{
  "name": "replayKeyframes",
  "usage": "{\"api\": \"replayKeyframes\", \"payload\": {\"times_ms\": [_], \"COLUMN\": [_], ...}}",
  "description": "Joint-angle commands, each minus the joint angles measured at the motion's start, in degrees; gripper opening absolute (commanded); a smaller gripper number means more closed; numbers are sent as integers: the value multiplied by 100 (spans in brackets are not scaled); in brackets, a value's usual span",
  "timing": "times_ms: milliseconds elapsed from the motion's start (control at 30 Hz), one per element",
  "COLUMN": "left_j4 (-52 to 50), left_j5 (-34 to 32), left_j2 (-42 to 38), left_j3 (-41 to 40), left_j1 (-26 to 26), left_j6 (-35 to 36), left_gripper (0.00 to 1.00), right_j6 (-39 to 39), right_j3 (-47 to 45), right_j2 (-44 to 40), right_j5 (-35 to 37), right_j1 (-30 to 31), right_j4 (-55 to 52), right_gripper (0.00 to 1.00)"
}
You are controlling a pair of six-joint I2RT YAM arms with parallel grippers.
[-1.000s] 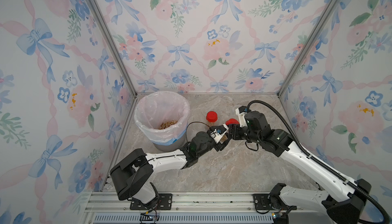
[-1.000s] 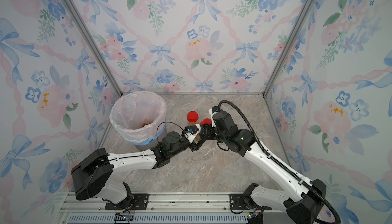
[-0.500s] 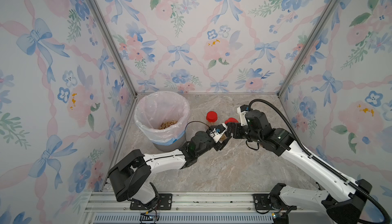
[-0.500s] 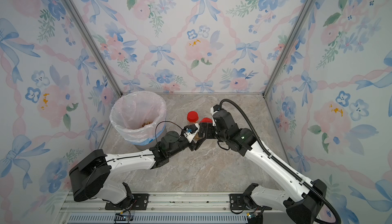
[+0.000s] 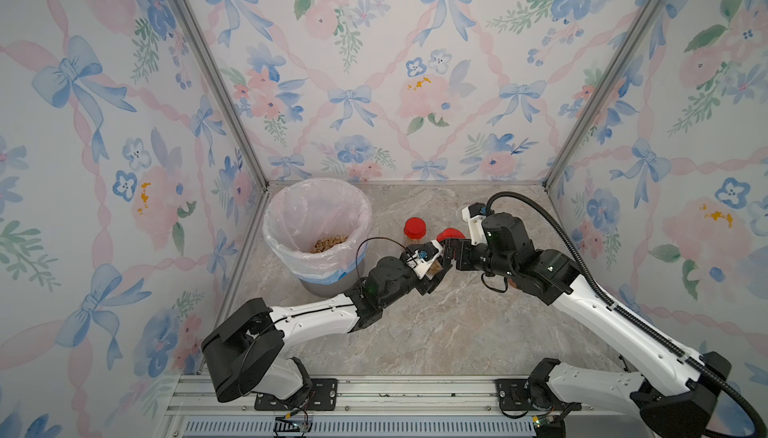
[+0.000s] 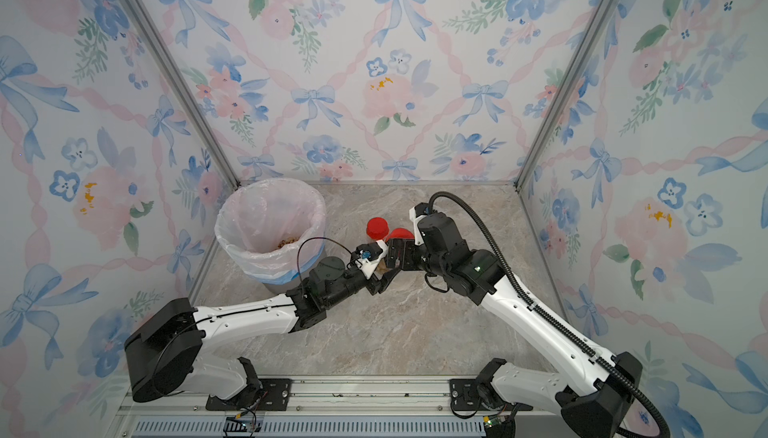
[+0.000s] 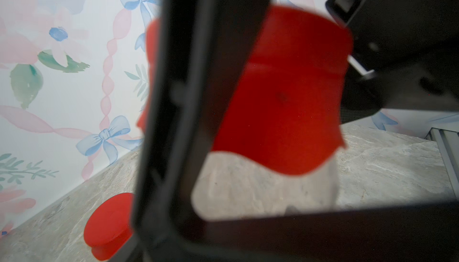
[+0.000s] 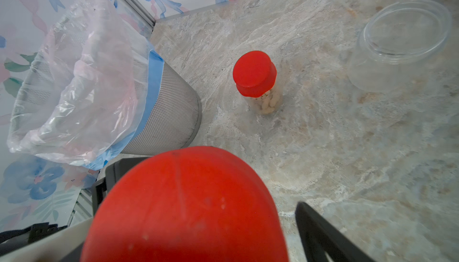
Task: Empty moldy peanuts from jars
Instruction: Pick up the jar from the center of the board.
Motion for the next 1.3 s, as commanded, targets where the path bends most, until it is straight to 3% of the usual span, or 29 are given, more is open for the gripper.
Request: {"api": "replayKeyframes", "payload": {"times_ms": [0,467,667,833,967,1267], "left_j4": [-202,-201,-226,-323,-340,-326], "left_j5": [44,-80,-229,-699,-1109,-1616], "left_j2": [-145,-184,-212,-320,-335,-263], "left_j3": [-266,-281,-282,-231,-204,-156], "left_j1": [50,99,94,98,56,-126], "left_j6": [147,155,219,381,567,941], "left_gripper": [37,37,37,37,37,36], "right_j6": [-189,-384,-117,346,755,1075], "right_j3": [378,224,354,739,941,1484], "right_j2": [-190,-565,-742,-746,-596,-152], "right_j5": [-499,-898,-1171,-1666,-2194,-2568], "right_j1": [-31,-228,-619,-1201,-1601,-1618], "right_j4": [-84,-423,-485,-1235,-1749,-2148], "right_gripper": [100,98,98,100,93,86]}}
